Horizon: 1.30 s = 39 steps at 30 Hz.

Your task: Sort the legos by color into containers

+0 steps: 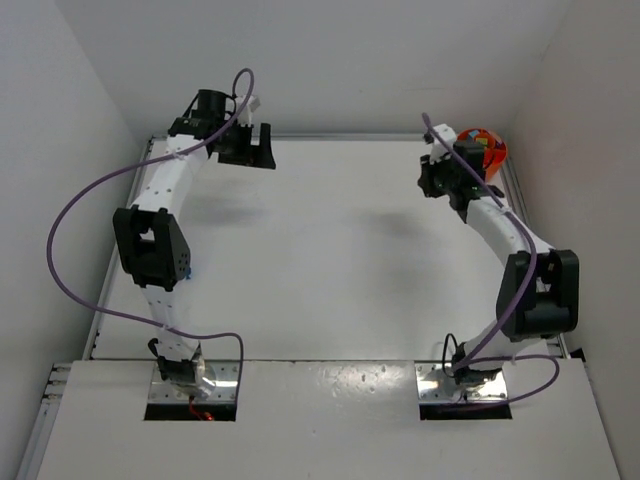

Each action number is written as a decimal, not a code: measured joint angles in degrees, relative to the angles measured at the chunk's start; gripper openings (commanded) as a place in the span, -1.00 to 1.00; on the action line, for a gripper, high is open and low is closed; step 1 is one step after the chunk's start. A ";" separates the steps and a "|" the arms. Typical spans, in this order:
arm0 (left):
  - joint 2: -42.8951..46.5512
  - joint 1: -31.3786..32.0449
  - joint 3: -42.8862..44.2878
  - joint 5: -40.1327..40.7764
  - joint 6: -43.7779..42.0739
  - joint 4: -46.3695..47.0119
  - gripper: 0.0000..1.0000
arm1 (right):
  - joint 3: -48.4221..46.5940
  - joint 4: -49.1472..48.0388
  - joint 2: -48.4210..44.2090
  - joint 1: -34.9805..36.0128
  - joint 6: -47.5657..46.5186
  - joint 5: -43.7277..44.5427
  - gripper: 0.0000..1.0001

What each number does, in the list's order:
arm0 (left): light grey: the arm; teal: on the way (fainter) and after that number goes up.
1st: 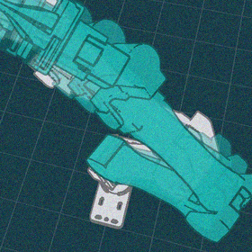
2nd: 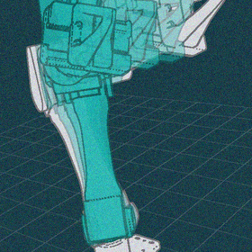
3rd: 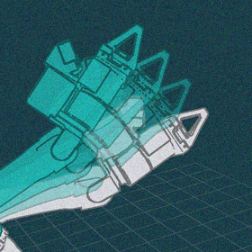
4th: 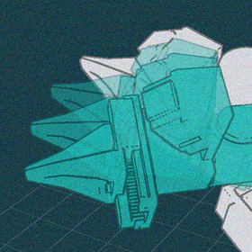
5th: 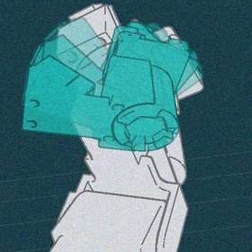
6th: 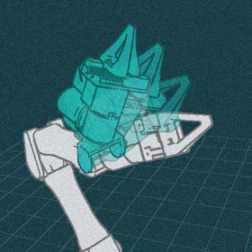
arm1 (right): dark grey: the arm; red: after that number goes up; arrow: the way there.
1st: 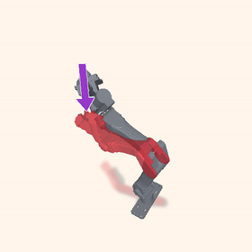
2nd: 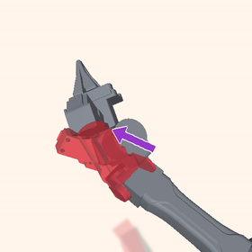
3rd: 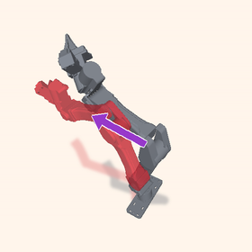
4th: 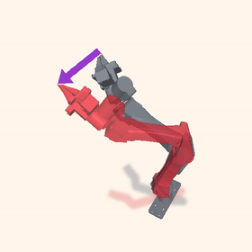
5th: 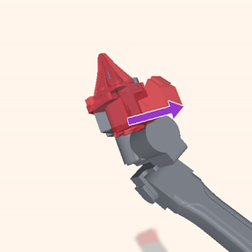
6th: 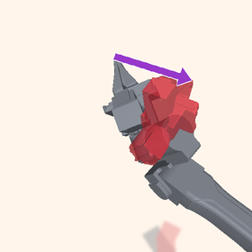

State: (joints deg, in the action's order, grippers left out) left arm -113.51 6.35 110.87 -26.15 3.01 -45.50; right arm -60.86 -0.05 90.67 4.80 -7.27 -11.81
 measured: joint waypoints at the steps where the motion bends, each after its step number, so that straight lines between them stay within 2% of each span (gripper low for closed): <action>1: 0.00 0.13 0.33 2.34 0.87 0.26 0.99 | -1.20 1.55 0.24 -1.29 1.64 2.03 -1.00; 5: -0.44 0.72 0.90 10.05 4.02 1.49 0.99 | -9.09 7.19 3.08 -6.21 9.57 9.01 -1.00; 12: -3.04 0.87 3.82 12.76 3.15 2.05 0.99 | -21.24 11.37 12.04 -12.04 15.23 12.98 -1.00; 26: -3.04 1.64 3.82 12.02 -0.76 1.01 0.99 | -38.99 16.48 28.48 -19.69 11.28 11.74 -1.00; 39: -3.04 4.24 3.82 14.16 -2.58 0.81 0.99 | -48.96 16.96 38.34 -20.85 8.81 11.63 -0.97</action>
State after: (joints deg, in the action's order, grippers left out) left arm -116.55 10.59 114.69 -11.99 0.43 -44.69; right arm -109.82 16.91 129.01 -16.05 1.54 -0.19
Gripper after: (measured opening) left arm 0.995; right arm 0.248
